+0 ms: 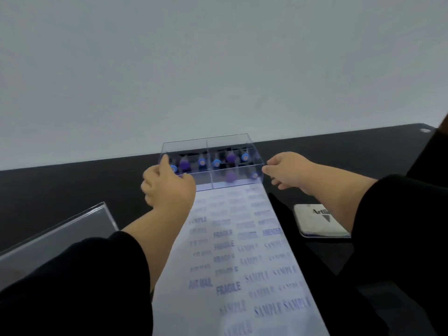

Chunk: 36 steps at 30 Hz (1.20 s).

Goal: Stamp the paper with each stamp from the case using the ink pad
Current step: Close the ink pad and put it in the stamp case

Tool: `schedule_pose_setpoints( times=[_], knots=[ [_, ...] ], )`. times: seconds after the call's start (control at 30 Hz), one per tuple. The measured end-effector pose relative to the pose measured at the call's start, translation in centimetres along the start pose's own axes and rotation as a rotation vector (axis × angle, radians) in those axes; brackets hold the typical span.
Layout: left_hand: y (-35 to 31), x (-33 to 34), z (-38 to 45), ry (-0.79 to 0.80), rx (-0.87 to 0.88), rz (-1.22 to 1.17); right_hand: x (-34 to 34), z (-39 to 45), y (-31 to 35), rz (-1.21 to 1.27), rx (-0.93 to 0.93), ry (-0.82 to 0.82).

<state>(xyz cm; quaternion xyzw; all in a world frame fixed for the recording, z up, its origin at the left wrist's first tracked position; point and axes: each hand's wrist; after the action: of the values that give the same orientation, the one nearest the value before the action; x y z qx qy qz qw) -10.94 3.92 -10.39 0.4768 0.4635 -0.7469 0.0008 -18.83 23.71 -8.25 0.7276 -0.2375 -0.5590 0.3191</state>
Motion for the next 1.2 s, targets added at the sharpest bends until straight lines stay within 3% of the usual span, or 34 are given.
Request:
schedule_pose_setpoints(
  times=[0.13,0.2,0.3,0.33,0.5,0.63,0.7,0.77,0.83,0.87,1.2],
  knots=[
    [2.0,-0.9,3.2,0.015,-0.263,-0.193,2.6,2.1,0.5,0.182,0.136,-0.062],
    [2.4,-1.1,4.2,0.026,-0.328,-0.387,3.4,2.8,1.0,0.295,0.208,-0.119],
    [3.1,-0.7,5.3,0.155,-0.397,-0.459,3.9,3.7,1.1,0.436,0.271,-0.181],
    [3.0,-0.7,5.1,0.171,-0.329,-0.398,3.9,3.9,1.0,0.459,0.283,-0.192],
    [3.1,-0.3,5.3,0.221,-0.36,-0.375,4.2,4.0,0.7,0.543,0.292,-0.25],
    [2.0,-0.7,4.9,0.268,-0.348,-0.155,4.4,3.8,1.0,0.553,0.308,-0.262],
    [1.4,-1.3,4.5,0.284,-0.409,-0.314,4.4,3.6,1.1,0.549,0.319,-0.248],
    [1.0,-1.7,4.3,0.225,-0.346,-0.216,4.4,3.2,1.3,0.547,0.325,-0.218],
    [1.6,-2.0,3.6,0.305,-0.172,-0.074,4.3,3.0,1.4,0.535,0.321,-0.192],
    [1.4,-2.1,3.3,0.287,-0.186,-0.006,4.2,3.0,1.4,0.528,0.319,-0.185],
    [2.6,-1.0,4.0,0.198,-0.214,-0.146,4.1,2.8,1.8,0.488,0.34,-0.244]
  ],
)
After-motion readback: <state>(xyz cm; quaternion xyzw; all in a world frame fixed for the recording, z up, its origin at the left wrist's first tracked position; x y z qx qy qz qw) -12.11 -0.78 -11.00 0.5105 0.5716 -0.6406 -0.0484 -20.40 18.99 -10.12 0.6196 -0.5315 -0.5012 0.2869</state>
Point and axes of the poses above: each hand's wrist, its own z-axis towards the middle knuckle, its own x-axis out of the palm, y = z × x
